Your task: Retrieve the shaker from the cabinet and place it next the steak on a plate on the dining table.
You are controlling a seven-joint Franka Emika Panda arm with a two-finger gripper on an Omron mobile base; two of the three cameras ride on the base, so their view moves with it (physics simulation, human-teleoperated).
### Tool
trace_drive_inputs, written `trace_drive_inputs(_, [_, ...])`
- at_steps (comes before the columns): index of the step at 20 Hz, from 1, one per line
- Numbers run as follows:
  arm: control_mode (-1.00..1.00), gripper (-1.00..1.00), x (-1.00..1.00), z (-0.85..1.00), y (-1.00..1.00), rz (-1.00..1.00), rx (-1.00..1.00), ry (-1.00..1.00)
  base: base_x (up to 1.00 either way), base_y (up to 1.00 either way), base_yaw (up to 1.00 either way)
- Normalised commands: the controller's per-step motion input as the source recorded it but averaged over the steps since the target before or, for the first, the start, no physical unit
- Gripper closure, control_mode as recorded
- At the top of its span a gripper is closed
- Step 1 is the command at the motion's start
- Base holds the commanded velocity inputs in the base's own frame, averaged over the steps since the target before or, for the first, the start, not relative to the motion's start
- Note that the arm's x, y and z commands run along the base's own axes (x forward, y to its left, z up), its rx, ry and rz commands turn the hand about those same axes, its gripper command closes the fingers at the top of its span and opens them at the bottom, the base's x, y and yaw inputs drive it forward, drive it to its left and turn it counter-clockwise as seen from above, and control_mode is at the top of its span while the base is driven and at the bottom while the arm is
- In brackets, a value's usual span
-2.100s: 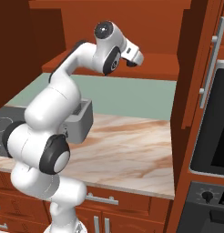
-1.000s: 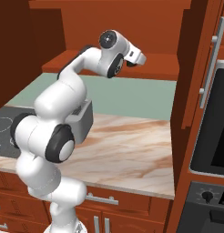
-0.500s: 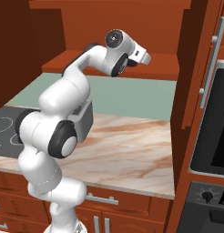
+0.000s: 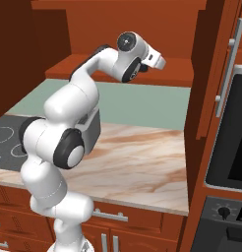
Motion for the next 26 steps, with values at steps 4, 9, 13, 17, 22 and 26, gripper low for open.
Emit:
trace_drive_inputs(4, [-1.0, -1.0, 0.08, -0.05, 0.0, 0.0, 0.0, 0.0, 0.0, 0.0, 0.0])
trace_drive_inputs(9, [-1.0, -1.0, 0.1, -0.09, 0.0, 0.0, 0.0, 0.0, 0.0, 0.0, 0.0])
trace_drive_inputs(13, [-1.0, -1.0, 0.14, -0.1, 0.0, 0.0, 0.0, 0.01, 0.0, 0.0, 0.0])
trace_drive_inputs(17, [-1.0, 1.0, 0.02, -0.02, 0.0, 0.0, 0.0, 0.02, 0.0, 0.0, 0.0])
trace_drive_inputs(22, [-1.0, 1.0, -0.01, 0.0, 0.0, 0.0, 0.0, 0.02, 0.0, 0.0, 0.0])
trace_drive_inputs(26, [-1.0, 1.0, -0.35, -0.13, 0.0, 0.0, 0.0, 0.02, 0.0, 0.0, 0.0])
